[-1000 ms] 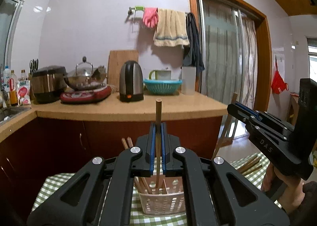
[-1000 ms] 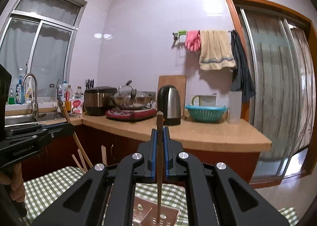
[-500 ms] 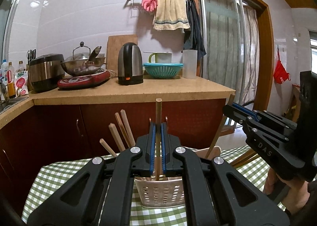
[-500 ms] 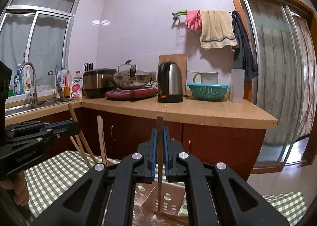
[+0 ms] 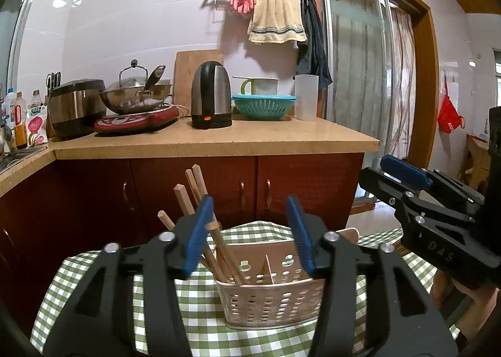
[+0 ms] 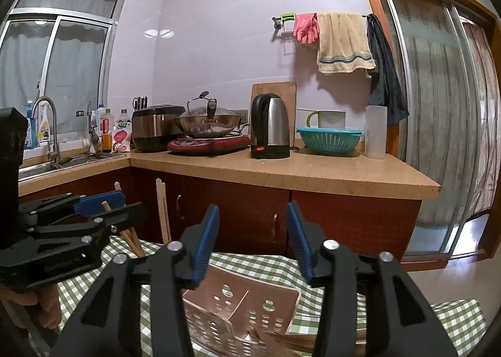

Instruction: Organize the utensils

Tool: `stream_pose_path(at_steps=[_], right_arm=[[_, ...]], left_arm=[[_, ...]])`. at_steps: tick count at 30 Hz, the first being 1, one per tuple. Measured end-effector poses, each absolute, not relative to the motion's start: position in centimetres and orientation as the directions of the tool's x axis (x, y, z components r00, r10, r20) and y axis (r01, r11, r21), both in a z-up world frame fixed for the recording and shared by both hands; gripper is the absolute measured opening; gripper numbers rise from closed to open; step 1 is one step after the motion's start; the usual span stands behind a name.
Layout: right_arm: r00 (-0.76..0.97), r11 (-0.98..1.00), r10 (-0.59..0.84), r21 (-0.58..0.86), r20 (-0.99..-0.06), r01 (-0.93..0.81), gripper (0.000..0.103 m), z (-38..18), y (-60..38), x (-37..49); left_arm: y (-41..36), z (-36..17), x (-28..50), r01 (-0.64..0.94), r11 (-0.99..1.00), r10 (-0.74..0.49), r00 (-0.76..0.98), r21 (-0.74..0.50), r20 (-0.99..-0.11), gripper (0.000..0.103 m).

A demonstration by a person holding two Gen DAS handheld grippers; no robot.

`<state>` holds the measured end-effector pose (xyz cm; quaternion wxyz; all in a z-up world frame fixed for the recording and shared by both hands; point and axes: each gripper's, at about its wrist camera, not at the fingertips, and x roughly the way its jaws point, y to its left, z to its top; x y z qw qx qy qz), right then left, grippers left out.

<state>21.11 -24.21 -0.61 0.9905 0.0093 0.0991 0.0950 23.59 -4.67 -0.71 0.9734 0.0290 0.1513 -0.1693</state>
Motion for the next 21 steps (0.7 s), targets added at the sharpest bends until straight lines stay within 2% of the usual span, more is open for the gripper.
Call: stream_pose_path(at_steps=[2,4,11,21], right_arm=[[0.964,0.982,0.19,0.033,-0.187,-0.187,0.058,-0.4,-24.1,20.9],[0.965,0.981,0.191,0.031,-0.179,-0.189,0.063,-0.1,-24.1,20.7],[0.975,0.984,0.176,0.041,-0.139,-0.172,0.073,1.2,-24.6,19.9],[0.986,0.993,0.116,0.046,-0.116,-0.111,0.084,2.8,-24.9,17.6]], left_arm=[[-4.6,-0.6,23.4,0.336,0.942,-0.319,0.901,0.008,-0.295,0.067],[-4.6,-0.4,23.2,0.345,0.939,-0.33,0.9,0.003,-0.284,0.072],[-4.6,1.1,22.3,0.35,0.937,-0.339,0.913,0.009,-0.228,0.091],[-4.7,2.6,20.4,0.306,0.952,-0.297,0.938,0.027,-0.18,0.096]])
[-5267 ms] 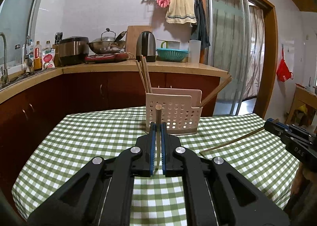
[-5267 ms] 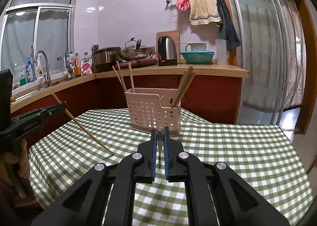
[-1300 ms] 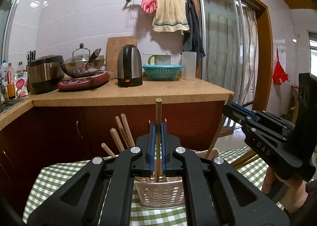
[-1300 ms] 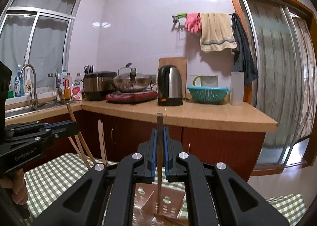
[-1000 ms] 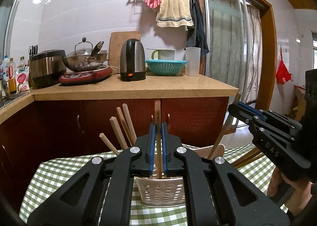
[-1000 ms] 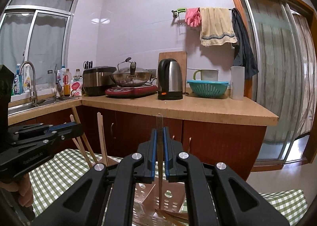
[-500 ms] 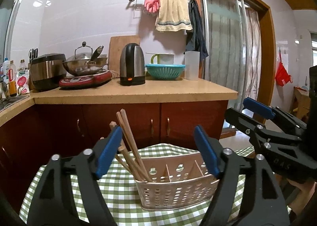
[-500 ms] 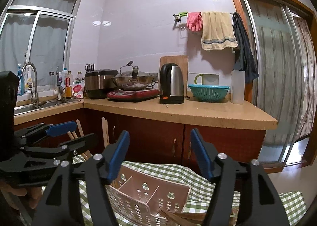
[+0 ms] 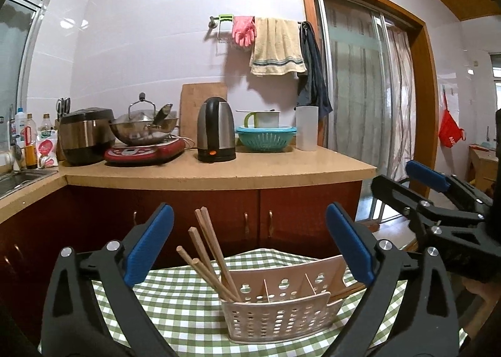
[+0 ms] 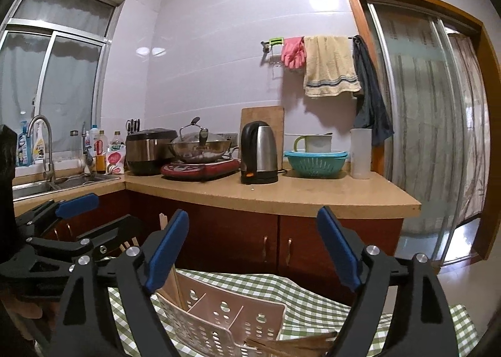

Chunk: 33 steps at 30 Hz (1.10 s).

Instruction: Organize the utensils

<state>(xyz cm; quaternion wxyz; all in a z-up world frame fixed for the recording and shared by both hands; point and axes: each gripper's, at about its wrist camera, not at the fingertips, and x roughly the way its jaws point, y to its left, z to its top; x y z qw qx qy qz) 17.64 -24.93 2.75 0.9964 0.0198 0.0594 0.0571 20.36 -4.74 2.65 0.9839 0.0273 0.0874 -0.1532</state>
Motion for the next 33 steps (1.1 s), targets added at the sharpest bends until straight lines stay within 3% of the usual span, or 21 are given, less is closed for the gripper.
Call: stream_pose_path(at_steps=[18,33], right_arm=[[0.953,0.995,0.072,0.081,-0.295,-0.05,0.086,-1.1,-24.7,9.3],[0.937,0.995,0.087,0.082,-0.338,-0.063,0.086,-1.9,-23.6,3.7]], left_arm=[[-2.8,0.4,11.6,0.204,0.978,-0.205,0.94,-0.031,-0.271,0.099],[-2.0,0.0,4.7,0.114,0.993,-0.1,0.95,0.029,-0.297,0.099]])
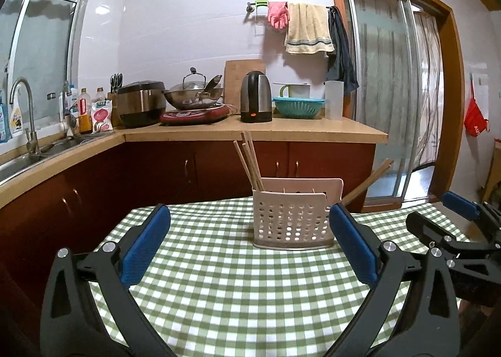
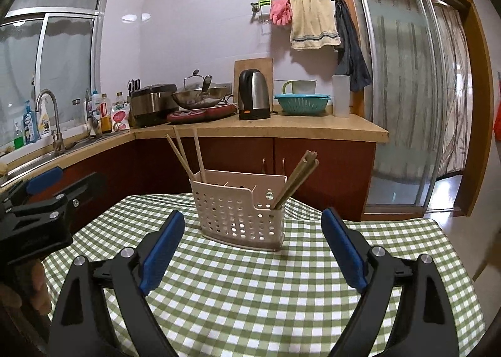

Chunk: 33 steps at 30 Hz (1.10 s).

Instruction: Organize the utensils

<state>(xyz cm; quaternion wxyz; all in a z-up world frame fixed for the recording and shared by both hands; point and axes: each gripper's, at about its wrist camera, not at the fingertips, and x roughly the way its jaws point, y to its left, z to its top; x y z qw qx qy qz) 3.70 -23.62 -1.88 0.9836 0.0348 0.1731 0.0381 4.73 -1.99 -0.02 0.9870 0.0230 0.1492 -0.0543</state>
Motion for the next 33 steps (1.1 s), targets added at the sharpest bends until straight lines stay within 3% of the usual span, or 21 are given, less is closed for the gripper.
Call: stream_pose_path(at_steps=[33], right_arm=[[0.95,0.999,0.042,0.041,-0.311,-0.031,0.087,-1.2,-23.5,0.1]], left_arm=[[-0.9,-0.2,1.3,0.087,0.996,-0.076,0.949,0.02,-0.305,0.099]])
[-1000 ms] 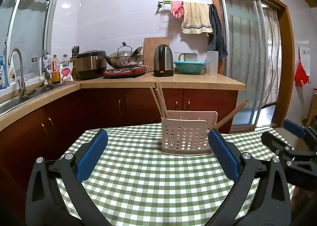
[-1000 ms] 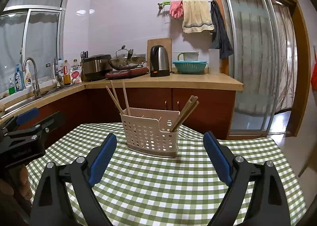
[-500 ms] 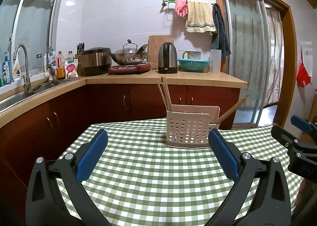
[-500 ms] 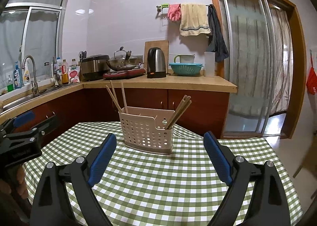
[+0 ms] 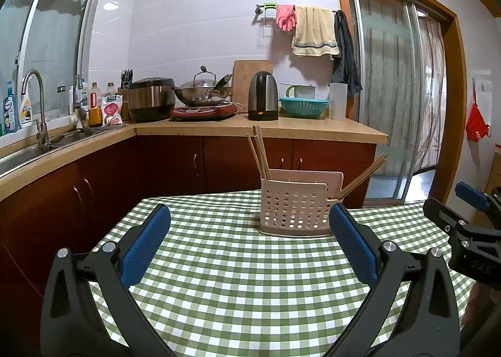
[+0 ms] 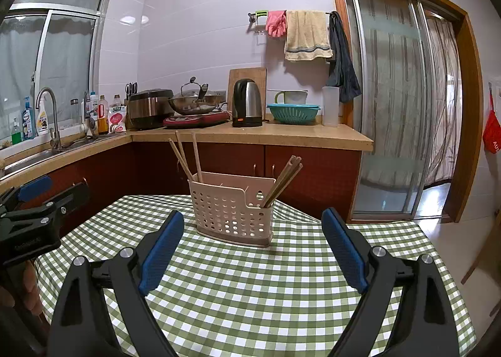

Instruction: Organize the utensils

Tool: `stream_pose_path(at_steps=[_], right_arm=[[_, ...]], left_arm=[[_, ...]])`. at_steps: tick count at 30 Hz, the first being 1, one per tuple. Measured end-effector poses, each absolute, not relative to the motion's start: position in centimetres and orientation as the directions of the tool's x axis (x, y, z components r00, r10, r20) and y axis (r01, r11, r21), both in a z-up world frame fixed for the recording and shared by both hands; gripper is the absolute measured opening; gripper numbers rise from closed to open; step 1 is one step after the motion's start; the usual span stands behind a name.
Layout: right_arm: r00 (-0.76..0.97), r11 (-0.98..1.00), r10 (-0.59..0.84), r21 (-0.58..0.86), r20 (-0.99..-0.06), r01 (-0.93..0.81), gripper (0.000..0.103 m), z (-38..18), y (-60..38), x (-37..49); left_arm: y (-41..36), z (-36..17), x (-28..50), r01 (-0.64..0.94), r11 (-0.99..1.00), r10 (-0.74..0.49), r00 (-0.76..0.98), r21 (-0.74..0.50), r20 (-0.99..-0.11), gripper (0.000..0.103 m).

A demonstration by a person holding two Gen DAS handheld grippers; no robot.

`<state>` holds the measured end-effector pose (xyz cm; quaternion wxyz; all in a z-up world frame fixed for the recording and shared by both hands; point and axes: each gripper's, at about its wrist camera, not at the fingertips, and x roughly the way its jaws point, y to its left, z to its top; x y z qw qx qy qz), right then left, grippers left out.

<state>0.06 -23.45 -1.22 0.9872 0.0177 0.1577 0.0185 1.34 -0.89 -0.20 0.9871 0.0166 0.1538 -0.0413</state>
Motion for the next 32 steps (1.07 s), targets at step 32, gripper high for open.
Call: stream_pose_path(at_steps=[32], right_arm=[[0.941,0.998,0.034,0.055,-0.337,-0.017,0.087,-2.8,-24.3,0.6]], left_arm=[[0.0,-2.1,4.7,0.084,0.996,-0.083,0.934,-0.011,-0.348,0.099]])
